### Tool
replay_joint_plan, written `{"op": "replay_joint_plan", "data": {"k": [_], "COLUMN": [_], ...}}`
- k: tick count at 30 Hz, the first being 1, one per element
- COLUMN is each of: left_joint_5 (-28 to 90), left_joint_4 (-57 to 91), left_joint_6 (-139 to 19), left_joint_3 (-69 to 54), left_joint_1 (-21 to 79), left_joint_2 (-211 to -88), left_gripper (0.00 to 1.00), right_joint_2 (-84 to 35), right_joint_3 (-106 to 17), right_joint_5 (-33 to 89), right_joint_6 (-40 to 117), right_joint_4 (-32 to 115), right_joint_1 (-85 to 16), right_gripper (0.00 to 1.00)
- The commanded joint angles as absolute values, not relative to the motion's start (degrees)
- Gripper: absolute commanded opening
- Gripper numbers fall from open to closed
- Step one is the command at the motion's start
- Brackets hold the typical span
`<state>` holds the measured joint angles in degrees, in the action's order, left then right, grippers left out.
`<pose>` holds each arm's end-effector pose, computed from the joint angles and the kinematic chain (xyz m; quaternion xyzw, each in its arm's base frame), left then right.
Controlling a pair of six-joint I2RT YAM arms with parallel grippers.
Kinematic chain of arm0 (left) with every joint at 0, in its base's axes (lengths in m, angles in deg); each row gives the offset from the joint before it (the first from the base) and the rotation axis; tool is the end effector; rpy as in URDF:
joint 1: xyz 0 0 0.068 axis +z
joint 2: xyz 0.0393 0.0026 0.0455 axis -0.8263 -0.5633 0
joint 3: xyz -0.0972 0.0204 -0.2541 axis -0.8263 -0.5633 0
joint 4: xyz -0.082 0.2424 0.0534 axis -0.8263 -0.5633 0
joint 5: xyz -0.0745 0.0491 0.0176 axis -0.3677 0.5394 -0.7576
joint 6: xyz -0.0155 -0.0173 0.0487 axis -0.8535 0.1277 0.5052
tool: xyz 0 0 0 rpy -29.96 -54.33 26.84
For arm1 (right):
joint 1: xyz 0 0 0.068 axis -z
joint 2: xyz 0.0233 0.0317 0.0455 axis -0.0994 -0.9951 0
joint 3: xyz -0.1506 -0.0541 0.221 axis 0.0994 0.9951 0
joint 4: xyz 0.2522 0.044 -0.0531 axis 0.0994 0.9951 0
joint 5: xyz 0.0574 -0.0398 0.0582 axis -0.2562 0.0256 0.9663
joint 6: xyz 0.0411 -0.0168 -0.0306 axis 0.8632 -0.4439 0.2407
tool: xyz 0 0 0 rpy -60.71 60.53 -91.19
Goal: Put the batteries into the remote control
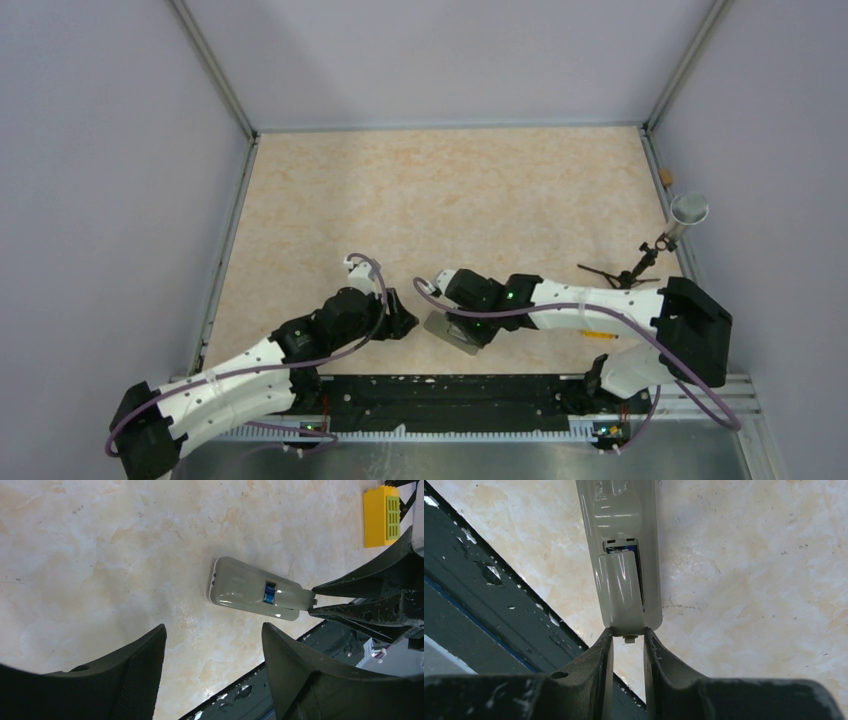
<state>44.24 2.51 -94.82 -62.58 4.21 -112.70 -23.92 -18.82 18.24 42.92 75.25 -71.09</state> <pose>0.0986 -0.1190 0.1842 0.0182 0.8802 -0.3317 0.3388 0.1114 0.2393 0.1997 -0.4401 0.8721 0.1145 0.1807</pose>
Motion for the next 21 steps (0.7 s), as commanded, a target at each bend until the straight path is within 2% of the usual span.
{"op": "replay_joint_plan", "data": {"k": [1, 21], "left_joint_5": [43.6, 42.8], "left_joint_4": [5.4, 6.0], "left_joint_6": [-93.9, -92.5], "left_joint_3": [-62.8, -63.6], "left_joint_1": [4.4, 4.4], "left_joint_2": [-112.6, -111.0], "left_gripper": [0.71, 0.71], "right_joint_2": [-23.8, -28.2], "right_joint_3": [-22.9, -26.3], "right_joint_5": [19.5, 20.5], "right_joint_6": [45.0, 49.1], "right_joint_4": [77.7, 81.0], "right_joint_1": [-70.4, -70.5], "right_gripper": [0.00, 0.00]}}
